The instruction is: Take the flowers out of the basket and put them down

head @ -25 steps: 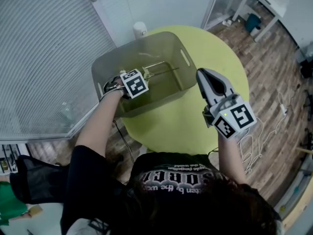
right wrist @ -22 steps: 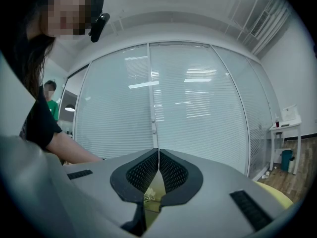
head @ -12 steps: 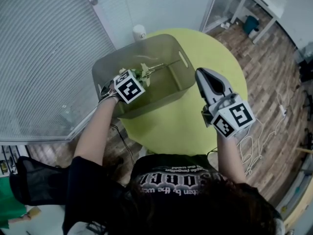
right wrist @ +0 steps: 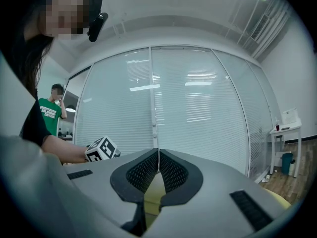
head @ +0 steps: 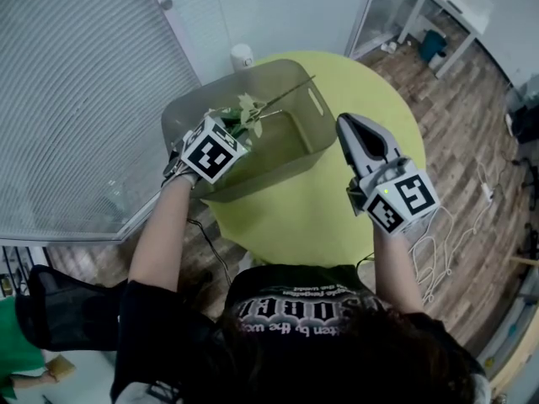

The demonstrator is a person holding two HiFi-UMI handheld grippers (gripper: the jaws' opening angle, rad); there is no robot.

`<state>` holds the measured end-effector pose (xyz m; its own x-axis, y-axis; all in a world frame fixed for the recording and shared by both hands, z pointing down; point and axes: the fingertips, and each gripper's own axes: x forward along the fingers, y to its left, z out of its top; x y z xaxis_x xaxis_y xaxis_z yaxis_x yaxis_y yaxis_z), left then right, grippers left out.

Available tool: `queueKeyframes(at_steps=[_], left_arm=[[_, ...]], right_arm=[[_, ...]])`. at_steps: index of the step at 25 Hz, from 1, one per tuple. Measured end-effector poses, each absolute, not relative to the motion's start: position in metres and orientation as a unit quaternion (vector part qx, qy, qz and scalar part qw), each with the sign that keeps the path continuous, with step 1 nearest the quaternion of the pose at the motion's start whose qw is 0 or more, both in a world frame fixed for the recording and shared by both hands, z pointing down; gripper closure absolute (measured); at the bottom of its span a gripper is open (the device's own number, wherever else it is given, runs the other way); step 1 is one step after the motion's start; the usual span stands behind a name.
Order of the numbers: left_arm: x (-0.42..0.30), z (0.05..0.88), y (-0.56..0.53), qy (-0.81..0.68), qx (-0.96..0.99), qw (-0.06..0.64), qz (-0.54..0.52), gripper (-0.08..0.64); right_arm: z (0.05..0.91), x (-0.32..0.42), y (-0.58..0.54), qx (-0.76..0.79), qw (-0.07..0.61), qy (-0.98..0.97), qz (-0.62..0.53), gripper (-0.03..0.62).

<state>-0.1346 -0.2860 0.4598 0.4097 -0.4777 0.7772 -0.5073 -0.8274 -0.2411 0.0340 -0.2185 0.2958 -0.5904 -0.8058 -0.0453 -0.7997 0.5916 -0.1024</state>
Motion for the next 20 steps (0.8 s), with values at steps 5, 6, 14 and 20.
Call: queueKeyframes(at_steps=[5,6,14,20], left_arm=[[-0.126,0.423,-0.277,-0.319,0.853,0.015,0.412,0.476],[-0.124,0.414,-0.276,-0.326,0.857,0.015,0.399,0.476],[-0.103,0.344,-0.260,-0.362,0.886,0.010,0.290,0.476],[-0.098,0.299,-0.253,-0.386,0.897,0.007,0.214,0.476]], right_arm=[[0.292,0.032,-0.218,-0.447,0.046,0.893,-0.031,0.563],[0.291,0.032,-0.218,-0.447,0.047,0.893,-0.031,0.563],[0.286,0.029,-0.217,-0.441,0.047,0.896,-0.022,0.563],[0.283,0.028,-0.221,-0.442,0.047,0.896,-0.021,0.563]])
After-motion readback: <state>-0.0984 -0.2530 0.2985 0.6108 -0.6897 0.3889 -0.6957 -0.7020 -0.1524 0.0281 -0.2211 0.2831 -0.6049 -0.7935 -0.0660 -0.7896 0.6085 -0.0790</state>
